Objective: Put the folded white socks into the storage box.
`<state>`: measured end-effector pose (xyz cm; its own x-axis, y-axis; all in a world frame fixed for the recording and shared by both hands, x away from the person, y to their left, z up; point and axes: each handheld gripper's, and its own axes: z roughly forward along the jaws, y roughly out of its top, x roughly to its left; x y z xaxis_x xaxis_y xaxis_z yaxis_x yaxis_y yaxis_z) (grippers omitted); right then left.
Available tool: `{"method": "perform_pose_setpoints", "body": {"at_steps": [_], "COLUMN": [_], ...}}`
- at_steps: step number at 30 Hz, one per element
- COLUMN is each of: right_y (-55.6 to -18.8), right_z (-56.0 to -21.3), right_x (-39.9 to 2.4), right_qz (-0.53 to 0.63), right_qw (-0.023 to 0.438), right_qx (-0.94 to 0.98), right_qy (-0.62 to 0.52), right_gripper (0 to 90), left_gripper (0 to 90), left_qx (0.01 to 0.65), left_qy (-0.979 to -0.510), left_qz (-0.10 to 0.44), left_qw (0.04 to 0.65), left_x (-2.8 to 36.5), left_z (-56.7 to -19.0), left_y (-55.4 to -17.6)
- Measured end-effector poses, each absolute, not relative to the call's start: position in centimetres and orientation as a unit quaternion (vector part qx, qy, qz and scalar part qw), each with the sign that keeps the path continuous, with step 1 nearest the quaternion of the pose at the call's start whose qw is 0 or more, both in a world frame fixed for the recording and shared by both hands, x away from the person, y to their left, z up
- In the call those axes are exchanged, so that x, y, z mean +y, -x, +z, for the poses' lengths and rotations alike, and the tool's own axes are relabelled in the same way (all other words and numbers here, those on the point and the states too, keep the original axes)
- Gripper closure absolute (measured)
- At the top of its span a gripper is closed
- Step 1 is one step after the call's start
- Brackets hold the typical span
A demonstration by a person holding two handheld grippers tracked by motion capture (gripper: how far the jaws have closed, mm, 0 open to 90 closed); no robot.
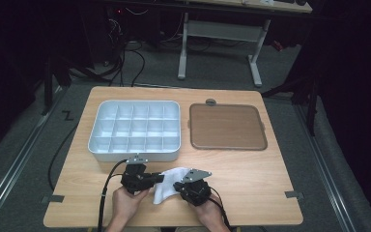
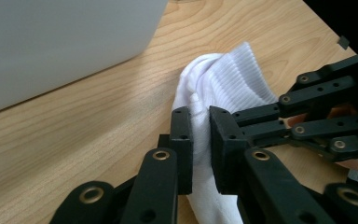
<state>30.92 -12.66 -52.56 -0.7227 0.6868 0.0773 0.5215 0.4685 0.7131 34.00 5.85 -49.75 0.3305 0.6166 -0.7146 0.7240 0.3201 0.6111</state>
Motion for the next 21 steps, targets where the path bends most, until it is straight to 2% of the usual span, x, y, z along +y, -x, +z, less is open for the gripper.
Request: {"method": "perform_pose_setpoints", "body": {"at_steps": [15,21], "right_y": [-31.8,-32.0], "right_z": [-52.3,-52.1], "right_x": [-10.9,-10.8], "right_qz": [0.359,0.358], "right_qw": [0.1,0.092], "right_qx": [0.867,0.868], "right_qy": [-0.332,-0.333], "right_gripper": [86.5,85.2], "left_gripper": [82.4,82.5], "left_qx": [0.557,0.56], "left_qy": [-0.581,-0.587], "left_qz": [-0.051,-0.024], "left_qw": [0.591,0.585], "left_x": [5.3,5.5], "left_z": [-48.4,-48.7], "left_y": [-34.1,-34.2]}}
